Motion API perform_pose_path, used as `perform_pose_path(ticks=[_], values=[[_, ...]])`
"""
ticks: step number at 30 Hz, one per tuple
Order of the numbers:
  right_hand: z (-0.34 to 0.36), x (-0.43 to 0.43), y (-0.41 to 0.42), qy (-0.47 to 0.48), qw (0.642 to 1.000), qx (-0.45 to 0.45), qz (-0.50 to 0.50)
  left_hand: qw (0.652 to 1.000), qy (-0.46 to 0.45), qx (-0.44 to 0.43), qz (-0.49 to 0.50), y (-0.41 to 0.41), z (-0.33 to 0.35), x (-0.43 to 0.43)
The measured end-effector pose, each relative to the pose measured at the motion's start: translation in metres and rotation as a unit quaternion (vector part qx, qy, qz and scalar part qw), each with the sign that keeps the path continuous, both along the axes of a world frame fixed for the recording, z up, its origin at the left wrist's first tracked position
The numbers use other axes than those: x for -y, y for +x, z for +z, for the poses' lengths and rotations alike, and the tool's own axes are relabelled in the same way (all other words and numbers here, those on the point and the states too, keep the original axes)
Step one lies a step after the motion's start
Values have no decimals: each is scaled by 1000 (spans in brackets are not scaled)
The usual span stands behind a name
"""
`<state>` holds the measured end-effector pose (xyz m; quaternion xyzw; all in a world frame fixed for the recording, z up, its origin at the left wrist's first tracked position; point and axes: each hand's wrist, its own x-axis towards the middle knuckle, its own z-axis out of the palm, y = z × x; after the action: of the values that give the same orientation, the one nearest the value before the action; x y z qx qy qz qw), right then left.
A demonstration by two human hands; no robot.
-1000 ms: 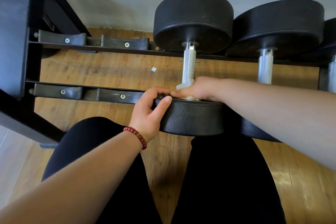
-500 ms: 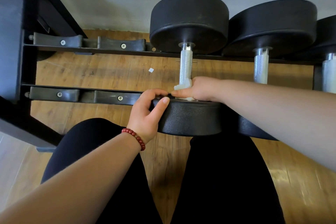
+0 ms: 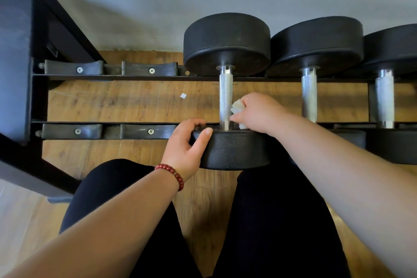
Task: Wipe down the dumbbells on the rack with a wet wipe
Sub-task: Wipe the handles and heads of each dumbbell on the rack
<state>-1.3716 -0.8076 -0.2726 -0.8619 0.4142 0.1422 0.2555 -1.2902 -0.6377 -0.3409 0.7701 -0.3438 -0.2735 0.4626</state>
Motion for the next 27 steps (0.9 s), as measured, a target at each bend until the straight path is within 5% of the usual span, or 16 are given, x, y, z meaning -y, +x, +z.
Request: perform_pose_path(ticks=[5, 11, 17, 27], values=[[22, -15, -10, -80, 995, 60, 25, 977, 140, 155, -49, 18, 44, -11], [63, -35, -22, -214, 946, 112, 218, 909, 166, 370, -91, 33, 120, -22], [136, -62, -24, -270, 907, 178, 271, 882, 197, 407, -130, 31, 205, -34], [283, -104, -20, -227, 912, 190, 284, 861, 245, 426, -133, 23, 361, -84]])
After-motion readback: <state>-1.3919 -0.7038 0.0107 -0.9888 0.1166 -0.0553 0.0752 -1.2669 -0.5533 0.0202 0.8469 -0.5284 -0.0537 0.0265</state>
